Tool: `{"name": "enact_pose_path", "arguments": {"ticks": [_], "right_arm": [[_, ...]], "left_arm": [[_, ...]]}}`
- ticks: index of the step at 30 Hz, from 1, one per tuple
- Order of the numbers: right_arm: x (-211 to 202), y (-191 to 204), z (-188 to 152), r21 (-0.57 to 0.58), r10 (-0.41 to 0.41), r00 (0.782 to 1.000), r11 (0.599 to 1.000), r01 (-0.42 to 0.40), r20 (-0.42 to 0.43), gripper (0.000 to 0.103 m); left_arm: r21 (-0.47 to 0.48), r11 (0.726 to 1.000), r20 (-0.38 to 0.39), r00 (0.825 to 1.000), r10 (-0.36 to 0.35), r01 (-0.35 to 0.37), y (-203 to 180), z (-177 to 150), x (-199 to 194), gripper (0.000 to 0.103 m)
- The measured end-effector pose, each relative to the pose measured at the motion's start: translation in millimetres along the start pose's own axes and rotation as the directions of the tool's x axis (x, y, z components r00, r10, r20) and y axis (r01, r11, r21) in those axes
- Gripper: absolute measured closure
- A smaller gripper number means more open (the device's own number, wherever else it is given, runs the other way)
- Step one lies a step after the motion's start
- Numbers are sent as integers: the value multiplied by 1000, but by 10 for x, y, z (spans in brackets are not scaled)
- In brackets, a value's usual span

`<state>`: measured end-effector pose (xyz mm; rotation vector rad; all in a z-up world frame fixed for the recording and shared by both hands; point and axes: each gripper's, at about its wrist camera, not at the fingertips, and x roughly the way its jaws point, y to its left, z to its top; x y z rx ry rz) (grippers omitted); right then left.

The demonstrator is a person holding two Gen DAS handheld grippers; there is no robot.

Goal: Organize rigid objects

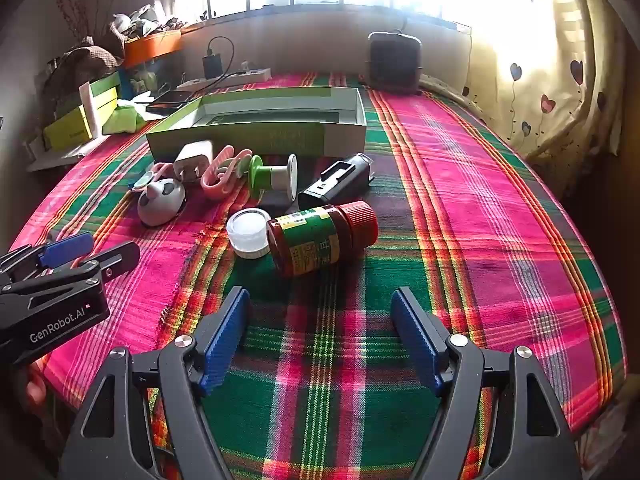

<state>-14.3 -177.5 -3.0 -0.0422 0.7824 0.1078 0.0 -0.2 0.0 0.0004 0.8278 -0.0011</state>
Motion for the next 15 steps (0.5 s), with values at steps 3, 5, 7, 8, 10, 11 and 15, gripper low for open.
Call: {"name": "enact_pose_path", "arguments": {"ticks": [3, 5, 7, 8, 10, 11, 15], "right_arm": [[5, -7, 1, -4, -4, 1000, 1000, 4, 0, 29], [6, -5, 1, -5, -5, 1000, 1000, 5, 0, 29], [6, -3, 0, -5, -5, 1000, 1000, 5, 1, 29], [6, 0, 0, -5, -5, 1000, 1000, 6, 1, 29], [2, 14, -2, -5, -7, 1000, 1000, 7, 0, 29], [-2, 26, -4, -5, -7, 1000, 1000, 7, 0, 29], [12, -6, 1, -2, -1, 1000, 1000, 1, -1, 29]], "left_arm": [[-5, 1000, 0, 1000, -4, 4, 4, 0, 0, 40], [-4, 1000, 0, 1000, -5, 5, 9, 2, 0, 40], [-6, 1000, 0, 1000, -3, 3, 13, 6, 0, 40], [-8, 1000, 2, 1000, -2, 2, 16, 7, 0, 40], [-7, 1000, 15, 1000, 1, -1, 4, -15, -5, 40], [-6, 1000, 22, 1000, 2, -2, 4, -25, -8, 40], [-3, 1000, 29, 1000, 4, -4, 2, -58, -11, 40]]}}
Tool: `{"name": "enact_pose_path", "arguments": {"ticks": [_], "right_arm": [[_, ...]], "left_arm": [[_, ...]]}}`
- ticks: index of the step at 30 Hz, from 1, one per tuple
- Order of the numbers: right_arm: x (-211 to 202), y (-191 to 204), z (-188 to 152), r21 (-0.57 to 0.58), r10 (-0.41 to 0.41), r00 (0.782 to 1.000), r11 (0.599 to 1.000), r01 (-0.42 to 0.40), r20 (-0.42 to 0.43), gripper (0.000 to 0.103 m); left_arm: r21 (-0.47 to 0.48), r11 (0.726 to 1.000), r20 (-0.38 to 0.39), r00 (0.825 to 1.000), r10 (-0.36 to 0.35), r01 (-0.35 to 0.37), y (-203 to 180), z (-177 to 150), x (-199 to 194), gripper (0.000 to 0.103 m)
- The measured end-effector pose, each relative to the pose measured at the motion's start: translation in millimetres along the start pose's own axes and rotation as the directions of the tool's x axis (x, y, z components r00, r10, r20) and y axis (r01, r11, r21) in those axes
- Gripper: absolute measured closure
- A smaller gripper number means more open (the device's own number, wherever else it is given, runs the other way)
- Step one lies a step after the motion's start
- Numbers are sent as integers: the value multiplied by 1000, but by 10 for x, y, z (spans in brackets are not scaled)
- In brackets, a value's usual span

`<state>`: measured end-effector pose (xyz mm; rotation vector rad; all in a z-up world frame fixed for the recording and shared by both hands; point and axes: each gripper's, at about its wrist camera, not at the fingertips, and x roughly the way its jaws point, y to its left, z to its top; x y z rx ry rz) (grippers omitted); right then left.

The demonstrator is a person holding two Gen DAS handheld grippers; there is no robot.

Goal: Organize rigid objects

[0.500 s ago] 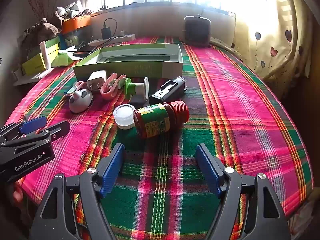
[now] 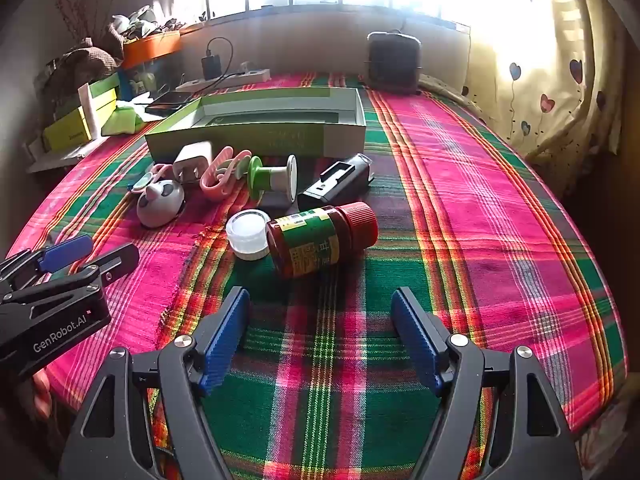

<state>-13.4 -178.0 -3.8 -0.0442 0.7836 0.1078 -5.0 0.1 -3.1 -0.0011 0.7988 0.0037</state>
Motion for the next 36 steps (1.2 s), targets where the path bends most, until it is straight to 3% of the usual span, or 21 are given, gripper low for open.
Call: {"name": "enact_pose_path", "arguments": {"ticks": [36], "right_arm": [[4, 15, -3, 2, 0, 1000, 1000, 0, 4, 29]], "left_arm": [[1, 1000, -5, 1000, -4, 4, -5, 31, -48, 40]]}}
